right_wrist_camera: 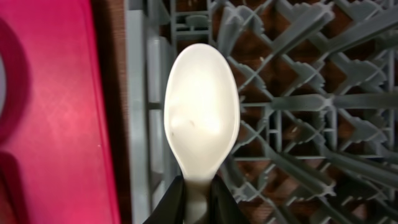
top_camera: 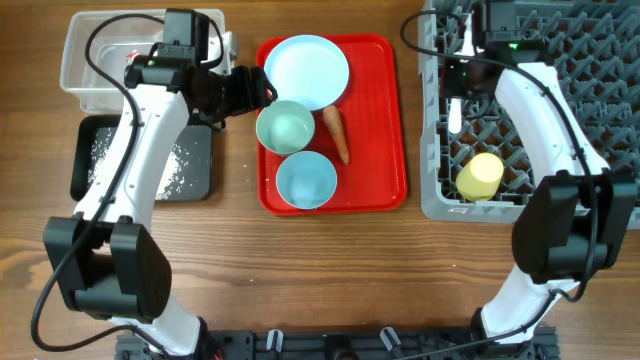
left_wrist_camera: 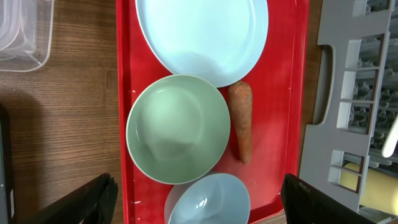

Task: Sort waste into correct bins and load items into the dishwasher rack
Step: 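Carry the white spoon with right gripper and drop it into the rack, then grasp the rim of the green bowl with right gripper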

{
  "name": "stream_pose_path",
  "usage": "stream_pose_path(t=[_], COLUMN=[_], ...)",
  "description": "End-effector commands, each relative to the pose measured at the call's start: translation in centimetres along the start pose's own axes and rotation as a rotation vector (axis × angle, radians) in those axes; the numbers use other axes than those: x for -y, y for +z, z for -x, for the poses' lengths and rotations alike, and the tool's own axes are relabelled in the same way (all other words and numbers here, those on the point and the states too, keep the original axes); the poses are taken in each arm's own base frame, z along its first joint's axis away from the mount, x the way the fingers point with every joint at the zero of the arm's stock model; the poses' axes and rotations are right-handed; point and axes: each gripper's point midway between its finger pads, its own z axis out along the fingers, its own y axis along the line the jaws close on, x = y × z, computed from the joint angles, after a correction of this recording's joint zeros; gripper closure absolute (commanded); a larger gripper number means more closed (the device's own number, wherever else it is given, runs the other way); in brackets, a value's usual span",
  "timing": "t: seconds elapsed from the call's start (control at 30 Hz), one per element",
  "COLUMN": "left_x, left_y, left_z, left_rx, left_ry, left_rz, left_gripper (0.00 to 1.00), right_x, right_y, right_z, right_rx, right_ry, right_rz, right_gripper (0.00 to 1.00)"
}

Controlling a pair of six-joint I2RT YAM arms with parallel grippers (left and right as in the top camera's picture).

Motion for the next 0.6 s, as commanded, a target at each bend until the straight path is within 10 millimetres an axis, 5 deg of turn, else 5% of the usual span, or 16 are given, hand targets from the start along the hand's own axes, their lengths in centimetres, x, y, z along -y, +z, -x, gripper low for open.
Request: stream_pose_path(t=[0.0, 0.1, 0.27, 0.37, 0.47, 0.57], left_x=[0.2, 0.2, 0.2, 0.3, 0.5, 0.6], left_y=[-0.5, -0.5, -0.5, -0.5, -0.6, -0.6], left_z=[0.3, 0.4, 0.4, 0.6, 1.2, 1.6], left_rx=[0.021, 0.021, 0.021, 0.029, 0.053, 0.070], left_ry=[0.013, 0.013, 0.013, 0.015, 0.024, 0.031], left_rz=[0.006, 0.006, 0.006, 0.004, -0.004, -0.009], left_gripper=[0.14, 0.14, 0.15, 0.16, 0.16, 0.16], right_x=[-0.2, -0.2, -2.0, -4.2, -8.2, -13.3], right_y=[0.5, 0.5, -0.3, -2.9, -6.4, -7.2], right_z=[-0.5, -0.6, -0.7, 0.3, 1.1, 0.8], right_rx=[-0.020, -0.023, -0.024, 0.025, 0.101, 0.117], right_ry=[-0.079, -0.086, -0.088, -0.105, -0.108, -0.118], right_rz=[0.028, 0.028, 0.137, 0.225, 0.321, 0.403], right_gripper=[0.62, 0.44, 0.43, 0.43, 0.43, 0.43])
